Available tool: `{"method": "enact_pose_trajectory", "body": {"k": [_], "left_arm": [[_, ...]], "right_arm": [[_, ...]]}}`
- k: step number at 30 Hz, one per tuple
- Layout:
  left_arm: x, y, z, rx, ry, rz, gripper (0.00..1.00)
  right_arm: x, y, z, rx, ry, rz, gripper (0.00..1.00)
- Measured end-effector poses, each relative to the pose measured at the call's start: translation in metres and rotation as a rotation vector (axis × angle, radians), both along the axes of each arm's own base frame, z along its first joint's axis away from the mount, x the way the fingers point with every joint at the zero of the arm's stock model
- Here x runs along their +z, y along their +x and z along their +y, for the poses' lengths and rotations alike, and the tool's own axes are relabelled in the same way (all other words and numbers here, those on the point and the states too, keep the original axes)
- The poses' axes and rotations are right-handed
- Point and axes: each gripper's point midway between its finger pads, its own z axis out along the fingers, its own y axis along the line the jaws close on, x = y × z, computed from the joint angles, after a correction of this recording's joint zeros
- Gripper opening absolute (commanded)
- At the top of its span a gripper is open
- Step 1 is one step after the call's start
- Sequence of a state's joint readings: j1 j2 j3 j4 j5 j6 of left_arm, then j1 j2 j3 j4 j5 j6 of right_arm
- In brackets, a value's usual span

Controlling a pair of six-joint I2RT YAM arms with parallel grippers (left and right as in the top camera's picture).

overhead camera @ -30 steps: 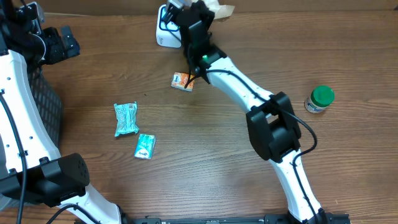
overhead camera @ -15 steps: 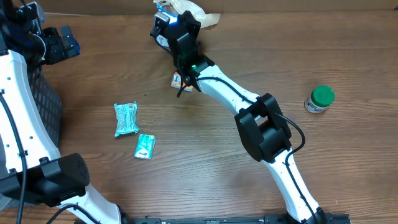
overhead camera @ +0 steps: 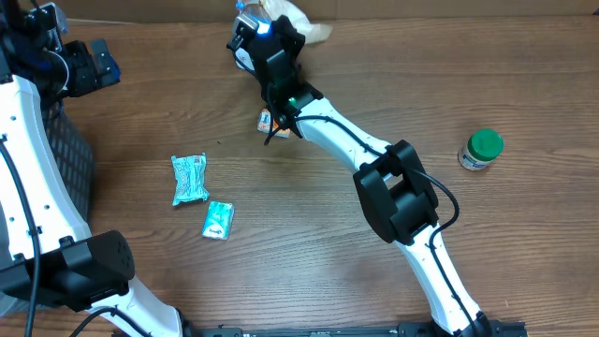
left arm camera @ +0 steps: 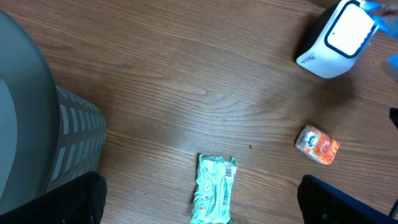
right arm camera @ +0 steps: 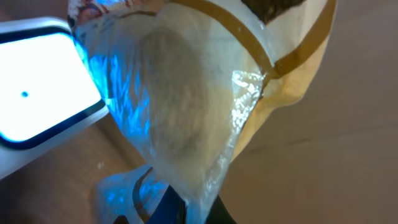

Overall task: Scan the item barcode
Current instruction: 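Hold the clear bag in front of the scanner window, then carry the clear bag right and release it beside the jar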

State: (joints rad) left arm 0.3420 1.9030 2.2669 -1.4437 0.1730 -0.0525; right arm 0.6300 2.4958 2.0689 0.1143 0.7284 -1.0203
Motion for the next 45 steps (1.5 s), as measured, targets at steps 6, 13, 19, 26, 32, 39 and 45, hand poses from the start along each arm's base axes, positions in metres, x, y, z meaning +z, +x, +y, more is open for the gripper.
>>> {"method": "enact_pose_trajectory", "body": {"k": [6,13,19,26,32,39,45], "left_arm": [[0.000,0.000,0.000,0.000,-0.001,0.000,1.00],[0.000,0.000,0.000,0.000,0.000,0.000,1.00],[0.000,0.000,0.000,0.000,0.000,0.000,0.99],[0.000,0.000,0.000,0.000,0.000,0.000,1.00],[0.000,0.000,0.000,0.000,0.000,0.000,1.00],[0.000,0.000,0.000,0.000,0.000,0.000,1.00],[0.000,0.000,0.000,0.000,0.000,0.000,1.00]], "right_arm": [[0.022,-0.029,-0.020,-0.070,0.156,0.140,0.04],[0.154,-0.127,-0.077,-0.151,0.647,0.272,0.04],[0.211,-0.192,-0.164,-0.256,1.092,0.412,0.04],[0.131,-0.211,-0.230,-0.576,1.252,0.723,0.04],[0.031,-0.201,-0.266,-0.796,1.275,0.861,0.04],[-0.057,-0.219,-0.281,-0.925,1.249,0.976,0.04],[-0.077,-0.226,-0.297,-0.972,1.270,0.979,0.04]]}}
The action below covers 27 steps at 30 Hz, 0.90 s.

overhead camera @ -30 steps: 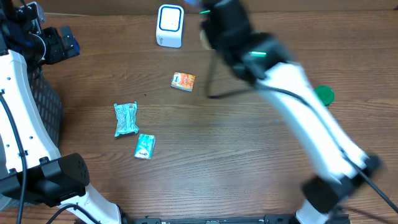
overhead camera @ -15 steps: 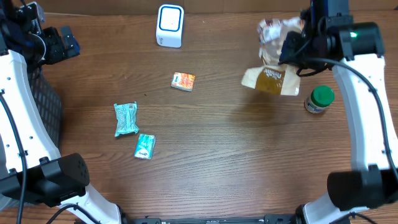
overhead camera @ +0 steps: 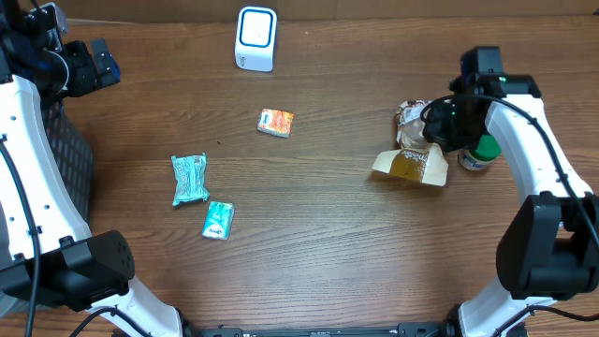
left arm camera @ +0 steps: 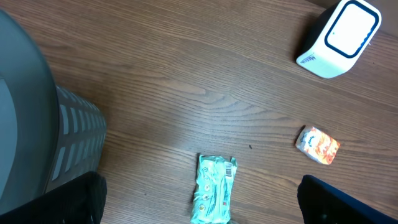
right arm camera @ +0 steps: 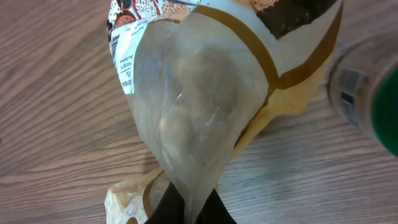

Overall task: Scan the item barcode
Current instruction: 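Carry the clear bag right and release it beside the jar, then move the right gripper over the orange snack packet near the scanner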

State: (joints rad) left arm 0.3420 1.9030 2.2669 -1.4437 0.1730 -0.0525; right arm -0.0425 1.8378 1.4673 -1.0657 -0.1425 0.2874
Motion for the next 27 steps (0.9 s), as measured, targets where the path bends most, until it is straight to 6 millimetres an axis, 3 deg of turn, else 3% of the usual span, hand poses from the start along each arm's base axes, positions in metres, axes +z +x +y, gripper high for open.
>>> {"method": "enact_pose_trajectory", "body": {"k": [5,7,9,11,15,18,20,24,27], "left_arm": [[0.000,0.000,0.000,0.000,0.000,0.000,1.00],[0.000,0.000,0.000,0.000,0.000,0.000,1.00],[0.000,0.000,0.000,0.000,0.000,0.000,1.00],[0.000,0.000,0.000,0.000,0.000,0.000,1.00],[0.000,0.000,0.000,0.000,0.000,0.000,1.00],[0.000,0.000,0.000,0.000,0.000,0.000,1.00],[0.000,0.000,0.000,0.000,0.000,0.000,0.99],[0.000,0.000,0.000,0.000,0.000,0.000,1.00],[0.000,0.000,0.000,0.000,0.000,0.000,1.00]], "right_arm": [[-0.001,0.000,-0.012,-0.030,-0.001,0.000,0.07],[-0.001,0.000,-0.013,-0.037,-0.003,0.003,0.26],[-0.002,-0.001,-0.014,-0.036,-0.011,0.004,0.61],[-0.002,-0.001,-0.015,-0.031,-0.019,0.004,0.75],[-0.002,-0.004,-0.016,-0.015,-0.028,0.013,0.78],[0.010,-0.003,-0.017,-0.013,-0.030,0.016,0.79],[0.030,0.003,-0.016,-0.008,-0.032,-0.002,0.82],[0.096,0.028,0.000,0.028,-0.005,-0.139,0.84],[0.125,0.043,0.028,0.091,0.057,-0.236,0.70]]}}
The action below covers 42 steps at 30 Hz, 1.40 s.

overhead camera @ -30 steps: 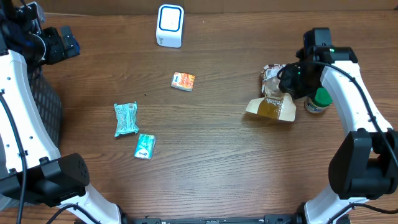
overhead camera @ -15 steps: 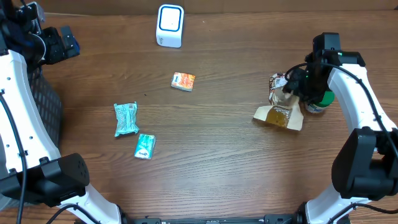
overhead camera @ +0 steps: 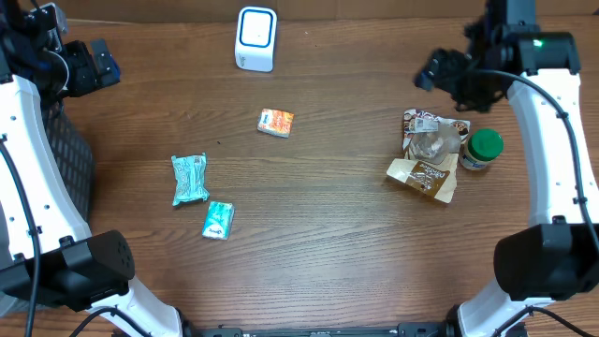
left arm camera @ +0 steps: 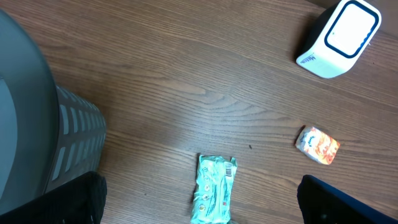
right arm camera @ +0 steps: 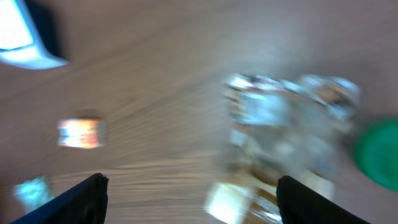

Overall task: Scan the item barcode
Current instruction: 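Move the right gripper over the orange snack packet near the scanner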

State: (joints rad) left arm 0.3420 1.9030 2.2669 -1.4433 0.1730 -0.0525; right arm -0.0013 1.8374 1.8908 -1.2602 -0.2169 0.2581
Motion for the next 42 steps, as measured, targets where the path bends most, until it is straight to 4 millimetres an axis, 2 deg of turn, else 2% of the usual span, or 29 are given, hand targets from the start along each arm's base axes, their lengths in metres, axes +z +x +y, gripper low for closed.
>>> {"method": "enact_pose_trajectory", "body": {"k": [2,4,7,10,13,15,21,26,29,33,42], "left_arm": [[0.000,0.000,0.000,0.000,0.000,0.000,1.00],[0.000,0.000,0.000,0.000,0.000,0.000,1.00],[0.000,0.000,0.000,0.000,0.000,0.000,1.00],[0.000,0.000,0.000,0.000,0.000,0.000,0.99],[0.000,0.000,0.000,0.000,0.000,0.000,0.99],[0.000,0.000,0.000,0.000,0.000,0.000,1.00],[0.000,0.000,0.000,0.000,0.000,0.000,1.00],[0.000,0.000,0.000,0.000,0.000,0.000,1.00],[0.000,0.000,0.000,0.000,0.000,0.000,0.99],[0.000,0.000,0.000,0.000,0.000,0.000,1.00],[0.000,0.000,0.000,0.000,0.000,0.000,1.00]], "right_arm": [[0.009,0.007,0.028,0.062,0.052,-0.051,0.58],[0.013,0.010,0.054,0.123,0.081,-0.081,0.52],[0.015,0.018,0.097,0.220,0.108,-0.147,0.52],[0.006,0.025,0.144,0.316,0.121,-0.192,0.53],[-0.020,0.035,0.190,0.396,0.115,-0.213,0.53],[-0.045,0.040,0.221,0.444,0.113,-0.218,0.54],[-0.112,0.049,0.287,0.537,0.109,-0.243,0.54],[-0.143,0.053,0.319,0.577,0.115,-0.285,0.54],[-0.157,0.056,0.329,0.580,0.102,-0.305,0.54],[-0.168,0.059,0.331,0.570,0.077,-0.316,0.54],[-0.176,0.058,0.327,0.562,0.056,-0.295,0.55]]}}
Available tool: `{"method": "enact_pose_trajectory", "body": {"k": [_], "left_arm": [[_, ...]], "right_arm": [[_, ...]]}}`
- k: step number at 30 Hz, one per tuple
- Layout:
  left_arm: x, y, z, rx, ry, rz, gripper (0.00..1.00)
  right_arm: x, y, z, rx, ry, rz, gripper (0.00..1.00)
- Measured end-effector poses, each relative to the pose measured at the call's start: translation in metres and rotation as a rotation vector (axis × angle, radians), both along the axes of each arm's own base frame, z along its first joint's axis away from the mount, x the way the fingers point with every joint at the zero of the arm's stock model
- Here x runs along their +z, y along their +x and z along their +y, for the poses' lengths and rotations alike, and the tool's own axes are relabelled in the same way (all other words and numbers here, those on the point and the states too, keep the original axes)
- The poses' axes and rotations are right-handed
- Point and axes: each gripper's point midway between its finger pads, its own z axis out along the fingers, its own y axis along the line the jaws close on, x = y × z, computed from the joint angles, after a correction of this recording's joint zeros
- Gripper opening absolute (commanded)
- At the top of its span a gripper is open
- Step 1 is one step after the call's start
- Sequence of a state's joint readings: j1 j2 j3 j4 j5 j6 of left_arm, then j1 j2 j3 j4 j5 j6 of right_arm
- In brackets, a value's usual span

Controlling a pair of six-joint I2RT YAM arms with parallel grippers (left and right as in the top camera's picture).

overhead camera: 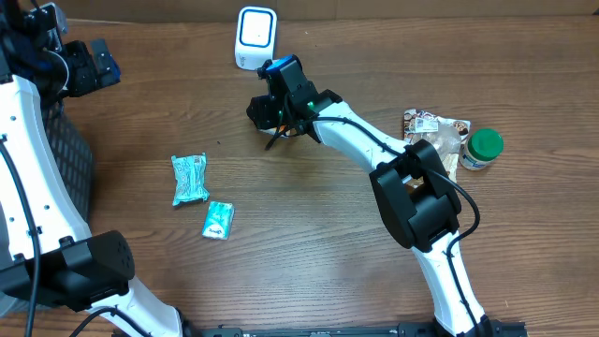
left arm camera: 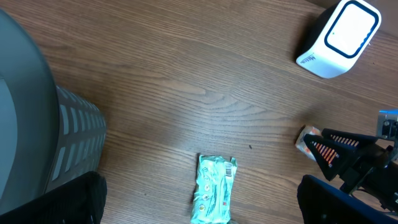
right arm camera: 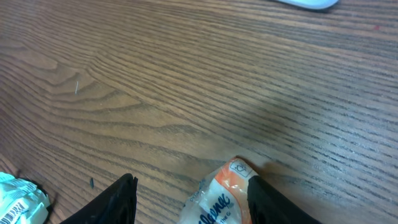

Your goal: Scan the item barcode

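The white scanner (overhead camera: 255, 37) stands at the back of the table, its window facing up. Just in front of it lies a small orange-and-white tissue pack (right arm camera: 221, 196), mostly hidden under the arm in the overhead view. My right gripper (right arm camera: 194, 202) is down at the pack, open, with one finger on each side of it. The left wrist view shows a corner of that pack (left arm camera: 306, 139) beside the right gripper (left arm camera: 348, 155). My left gripper (left arm camera: 199, 211) hangs open, high over the table's left side, holding nothing.
Two green packets (overhead camera: 190, 178) (overhead camera: 218, 220) lie left of centre. A brown snack bag (overhead camera: 432, 136) and a green-lidded jar (overhead camera: 482, 148) sit at the right. A dark slatted basket (left arm camera: 68, 143) stands at the left edge.
My right gripper was open and raised at the back right, above the snack bag. Now it is low at the orange tissue pack near the scanner, fingers astride it. The left arm has not moved.
My right gripper held the snack bag up at the scanner. Then it held the bag down on the table beside the jar. Then the bag lay released and the gripper was raised and open. Now it is around the orange pack.
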State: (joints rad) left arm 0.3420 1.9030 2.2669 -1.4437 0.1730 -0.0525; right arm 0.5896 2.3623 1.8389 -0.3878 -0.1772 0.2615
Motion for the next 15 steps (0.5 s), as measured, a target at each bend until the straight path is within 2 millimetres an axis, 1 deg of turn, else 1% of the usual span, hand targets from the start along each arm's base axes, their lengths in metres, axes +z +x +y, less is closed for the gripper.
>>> {"method": "enact_pose_trajectory", "body": {"k": [3,10,15], "left_arm": [[0.000,0.000,0.000,0.000,0.000,0.000,1.00],[0.000,0.000,0.000,0.000,0.000,0.000,1.00],[0.000,0.000,0.000,0.000,0.000,0.000,1.00]], "right_arm": [[0.000,0.002,-0.001,0.002,-0.008,-0.015,0.54],[0.009,0.023,-0.007,-0.050,-0.041,-0.123,0.53],[0.007,0.026,-0.010,-0.054,-0.063,-0.137,0.54]]}}
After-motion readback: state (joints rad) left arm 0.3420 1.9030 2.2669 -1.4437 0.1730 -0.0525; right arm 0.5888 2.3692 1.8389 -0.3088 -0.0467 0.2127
